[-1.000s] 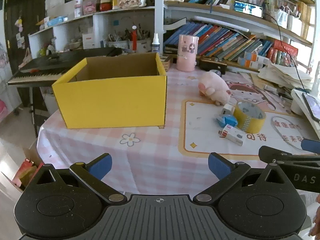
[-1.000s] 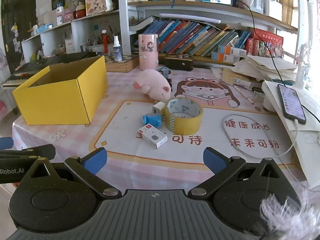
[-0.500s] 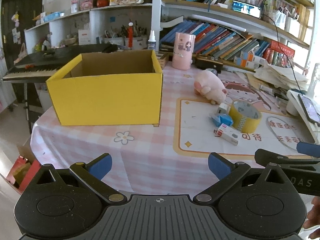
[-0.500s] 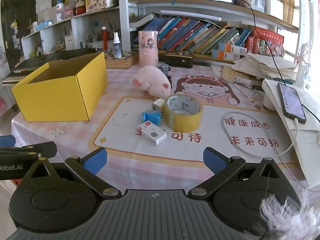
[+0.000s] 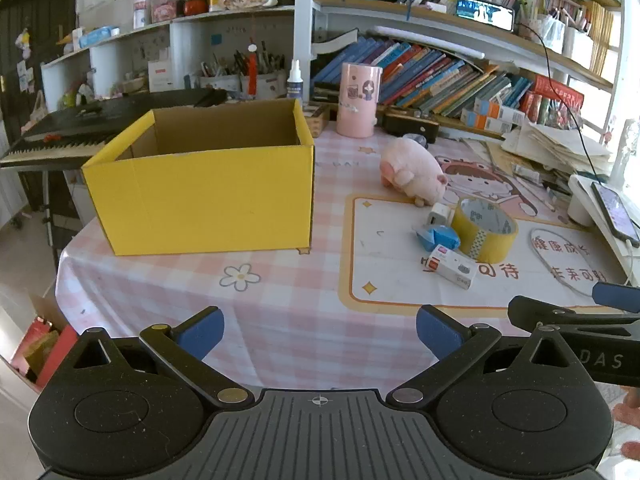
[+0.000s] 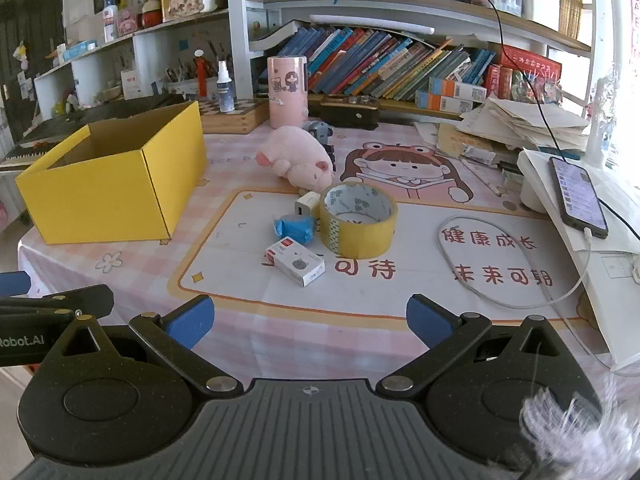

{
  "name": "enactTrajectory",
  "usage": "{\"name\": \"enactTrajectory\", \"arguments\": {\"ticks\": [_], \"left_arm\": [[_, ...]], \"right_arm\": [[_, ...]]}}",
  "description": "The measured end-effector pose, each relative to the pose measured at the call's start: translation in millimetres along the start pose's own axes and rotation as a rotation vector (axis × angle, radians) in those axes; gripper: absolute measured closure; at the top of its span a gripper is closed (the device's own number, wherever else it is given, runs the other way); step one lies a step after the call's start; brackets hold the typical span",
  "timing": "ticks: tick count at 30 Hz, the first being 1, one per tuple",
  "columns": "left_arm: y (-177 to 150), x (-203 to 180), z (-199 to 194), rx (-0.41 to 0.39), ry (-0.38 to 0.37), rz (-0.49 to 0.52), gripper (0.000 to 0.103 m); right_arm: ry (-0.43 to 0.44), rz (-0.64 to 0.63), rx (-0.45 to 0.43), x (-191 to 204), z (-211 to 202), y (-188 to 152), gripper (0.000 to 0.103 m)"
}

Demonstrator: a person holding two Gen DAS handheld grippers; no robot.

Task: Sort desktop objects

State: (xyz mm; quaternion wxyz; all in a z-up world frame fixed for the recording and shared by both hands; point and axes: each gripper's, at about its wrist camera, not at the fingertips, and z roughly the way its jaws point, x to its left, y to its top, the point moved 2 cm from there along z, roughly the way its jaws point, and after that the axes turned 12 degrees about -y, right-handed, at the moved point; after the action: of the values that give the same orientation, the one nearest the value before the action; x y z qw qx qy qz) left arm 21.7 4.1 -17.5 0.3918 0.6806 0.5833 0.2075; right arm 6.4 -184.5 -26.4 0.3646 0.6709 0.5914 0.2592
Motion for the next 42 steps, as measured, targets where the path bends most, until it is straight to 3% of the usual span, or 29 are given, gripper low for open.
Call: {"name": "enactTrajectory", "arguments": {"ticks": [23, 42], "left_arm": [[-2.5, 5.2, 4.6, 0.024, 0.007, -0.014, 0.0], [9.6, -15.2, 27.5, 0.067, -0.008, 0.027, 0.0]], "right_arm": [[0.011, 0.008, 0.009, 0.2, 2.7, -0.1, 0.0], [-0.047, -0.001, 0.055, -15.8, 17.4, 5.5, 0.0]]}}
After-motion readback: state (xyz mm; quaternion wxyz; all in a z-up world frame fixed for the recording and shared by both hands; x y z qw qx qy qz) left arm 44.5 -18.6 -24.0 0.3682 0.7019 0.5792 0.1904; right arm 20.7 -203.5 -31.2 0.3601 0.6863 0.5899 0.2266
